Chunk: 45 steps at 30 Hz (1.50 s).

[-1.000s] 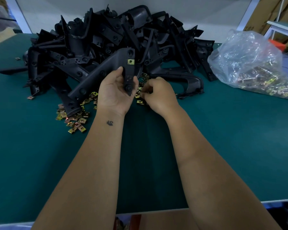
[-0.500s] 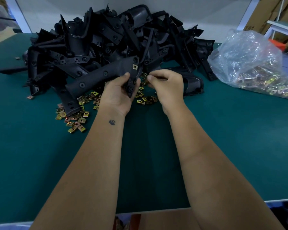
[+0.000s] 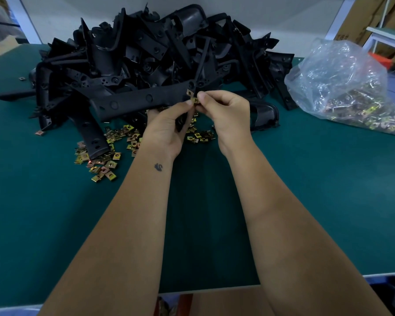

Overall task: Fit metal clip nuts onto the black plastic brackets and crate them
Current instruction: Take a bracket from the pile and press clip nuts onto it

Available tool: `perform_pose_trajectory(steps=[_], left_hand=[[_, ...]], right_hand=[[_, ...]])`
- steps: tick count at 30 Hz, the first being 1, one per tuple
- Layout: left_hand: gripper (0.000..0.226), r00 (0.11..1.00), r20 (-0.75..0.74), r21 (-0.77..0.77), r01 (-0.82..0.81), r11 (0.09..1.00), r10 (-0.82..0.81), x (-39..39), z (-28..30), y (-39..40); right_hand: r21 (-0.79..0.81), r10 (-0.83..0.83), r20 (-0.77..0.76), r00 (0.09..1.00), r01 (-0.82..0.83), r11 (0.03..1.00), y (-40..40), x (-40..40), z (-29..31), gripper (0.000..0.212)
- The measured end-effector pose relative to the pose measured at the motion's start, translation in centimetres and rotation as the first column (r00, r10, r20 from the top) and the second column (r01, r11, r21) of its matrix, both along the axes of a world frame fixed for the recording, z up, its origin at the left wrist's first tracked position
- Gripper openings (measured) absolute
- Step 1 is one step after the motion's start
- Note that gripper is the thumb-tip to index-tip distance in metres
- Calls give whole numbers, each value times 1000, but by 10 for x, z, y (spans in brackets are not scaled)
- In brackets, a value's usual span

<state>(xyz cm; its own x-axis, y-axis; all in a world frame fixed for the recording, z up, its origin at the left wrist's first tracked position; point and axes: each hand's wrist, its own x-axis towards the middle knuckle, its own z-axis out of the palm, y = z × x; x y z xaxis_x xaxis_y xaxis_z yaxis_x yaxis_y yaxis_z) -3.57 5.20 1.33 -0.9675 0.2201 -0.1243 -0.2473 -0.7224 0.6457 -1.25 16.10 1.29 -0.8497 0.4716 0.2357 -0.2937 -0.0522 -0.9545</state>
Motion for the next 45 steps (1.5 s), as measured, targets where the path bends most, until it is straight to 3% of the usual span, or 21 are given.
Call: perform_pose_trajectory(steps=[4,11,22,25,28,30,33,36,40,42,45], left_hand=[[59,999,41,44,-33,999,31,-3,-1,-1],[55,998,42,44,-43,998,41,-1,-1,-1],[56,997,66,94,-52,994,46,-3,-2,-3],[50,995,90,139,-62,988,50,-8,-2,-4],[16,993,119,201,-48,978,24,-12,-2,-6],[11,994,105,215,-30,976,7,-11,-1,-8],[10,995,95,218,-17,976,-4,-10,0,-8],[10,996,91,191,-24,981,7,-12,1,-8],[14,996,89,195,-25,980,7,-13,0,-8],[14,996,86,206,-20,978,2,-14,-1,-8],[14,996,88,216,-22,976,3,-14,-2,-8]], right_hand=[[4,94,-6,996,-94,996,-1,0,2,11],[120,73,24,997,-76,990,-2,0,0,15],[34,183,20,983,-183,982,-5,3,2,12],[39,72,26,997,-73,997,-5,2,2,10],[78,-171,104,980,163,983,0,0,0,9],[283,-335,162,928,281,917,6,-1,-3,18],[640,-442,124,888,269,720,7,1,-5,21],[803,-402,105,910,161,574,0,2,-3,15],[944,-402,212,891,-80,320,-7,3,-5,20],[950,-412,247,877,-136,281,-8,3,-6,24],[935,-386,262,885,-132,330,-5,1,-7,22]])
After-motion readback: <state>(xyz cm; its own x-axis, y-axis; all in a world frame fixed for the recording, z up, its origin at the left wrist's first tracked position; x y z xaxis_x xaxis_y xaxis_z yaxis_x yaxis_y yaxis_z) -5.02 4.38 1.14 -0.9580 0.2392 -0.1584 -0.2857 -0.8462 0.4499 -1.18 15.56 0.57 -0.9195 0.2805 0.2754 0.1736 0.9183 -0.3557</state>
